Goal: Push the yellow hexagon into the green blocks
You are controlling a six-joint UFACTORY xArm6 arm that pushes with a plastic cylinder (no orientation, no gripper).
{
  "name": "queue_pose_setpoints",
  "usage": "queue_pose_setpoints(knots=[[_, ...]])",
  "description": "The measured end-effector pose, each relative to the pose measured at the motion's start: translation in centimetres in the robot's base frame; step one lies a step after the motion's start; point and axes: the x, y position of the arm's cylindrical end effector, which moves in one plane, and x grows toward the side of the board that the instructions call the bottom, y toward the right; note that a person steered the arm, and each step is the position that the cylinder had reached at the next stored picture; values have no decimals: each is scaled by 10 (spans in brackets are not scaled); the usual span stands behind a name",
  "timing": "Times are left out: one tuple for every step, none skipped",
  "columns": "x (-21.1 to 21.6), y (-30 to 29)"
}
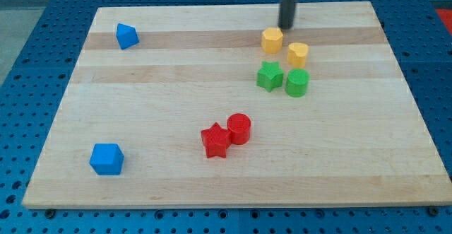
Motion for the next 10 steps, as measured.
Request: queue_pose_setpoints(knots=[[18, 9], [50, 19], [1, 4], [-35, -47], [-41, -62], [-10, -62], [5, -60], [43, -52], [103, -50], [117, -50]])
